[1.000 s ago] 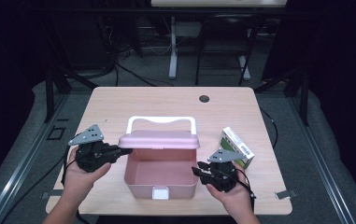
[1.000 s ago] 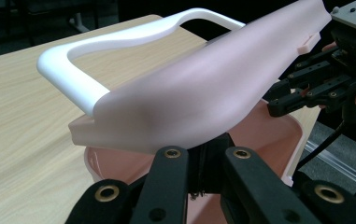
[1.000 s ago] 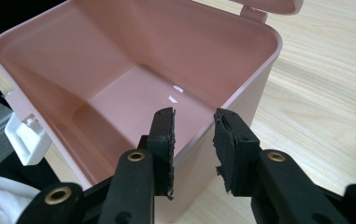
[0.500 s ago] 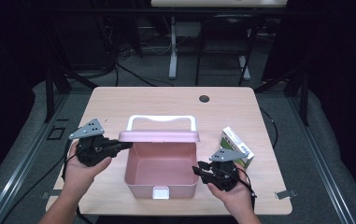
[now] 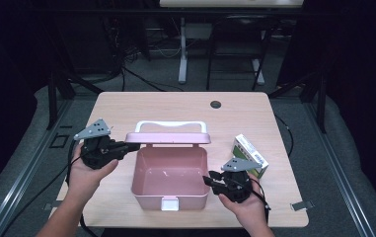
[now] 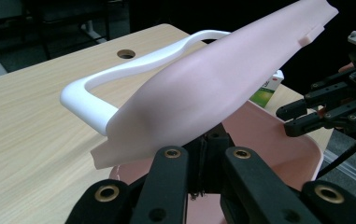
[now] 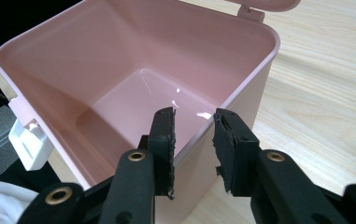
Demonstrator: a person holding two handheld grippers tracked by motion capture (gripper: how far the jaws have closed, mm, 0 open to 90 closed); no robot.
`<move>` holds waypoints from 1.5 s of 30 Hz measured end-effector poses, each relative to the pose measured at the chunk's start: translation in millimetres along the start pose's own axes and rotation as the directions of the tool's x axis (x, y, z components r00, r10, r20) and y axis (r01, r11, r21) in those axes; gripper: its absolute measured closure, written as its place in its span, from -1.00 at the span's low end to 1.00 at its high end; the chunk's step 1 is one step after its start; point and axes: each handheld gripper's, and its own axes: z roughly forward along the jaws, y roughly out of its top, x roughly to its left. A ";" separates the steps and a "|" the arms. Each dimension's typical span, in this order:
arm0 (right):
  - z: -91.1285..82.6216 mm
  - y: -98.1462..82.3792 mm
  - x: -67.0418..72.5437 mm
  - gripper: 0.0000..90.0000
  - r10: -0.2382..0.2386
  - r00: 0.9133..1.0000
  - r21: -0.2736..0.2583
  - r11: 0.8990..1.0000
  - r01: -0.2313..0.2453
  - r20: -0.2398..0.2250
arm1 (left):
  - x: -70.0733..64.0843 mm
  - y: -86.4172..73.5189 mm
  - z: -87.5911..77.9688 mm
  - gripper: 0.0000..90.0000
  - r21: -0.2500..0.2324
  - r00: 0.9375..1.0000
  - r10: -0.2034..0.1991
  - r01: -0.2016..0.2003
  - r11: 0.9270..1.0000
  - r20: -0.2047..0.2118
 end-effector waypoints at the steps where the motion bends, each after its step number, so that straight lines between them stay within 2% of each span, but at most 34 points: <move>1: 0.0 0.3 0.1 0.51 0.002 1.000 0.001 1.000 -0.002 0.000 | 0.2 0.7 0.0 1.00 0.001 1.000 0.002 -0.002 1.000 0.000; 8: -7.1 5.2 8.0 0.67 -0.029 1.000 -0.026 0.999 0.030 0.008 | 2.0 5.4 1.0 1.00 0.006 1.000 0.003 -0.003 1.000 -0.003; 11: -3.7 4.6 15.1 0.72 -0.054 0.998 -0.016 0.998 0.054 -0.018 | 3.1 7.5 1.9 1.00 0.004 1.000 0.003 -0.003 1.000 -0.007; 16: 0.5 3.1 19.4 0.76 -0.065 0.997 0.005 0.998 0.065 -0.035 | 5.3 11.0 3.0 1.00 0.010 1.000 0.004 -0.004 1.000 -0.010; 30: 13.1 -2.0 25.5 0.81 -0.068 0.995 0.037 0.997 0.071 -0.073 | 9.1 16.1 6.5 1.00 0.011 1.000 0.001 -0.001 1.000 -0.022; 45: 17.1 -4.8 26.5 0.90 -0.079 0.994 0.047 0.996 0.082 -0.072 | 13.2 17.5 10.8 1.00 0.018 1.000 -0.009 0.009 1.000 -0.030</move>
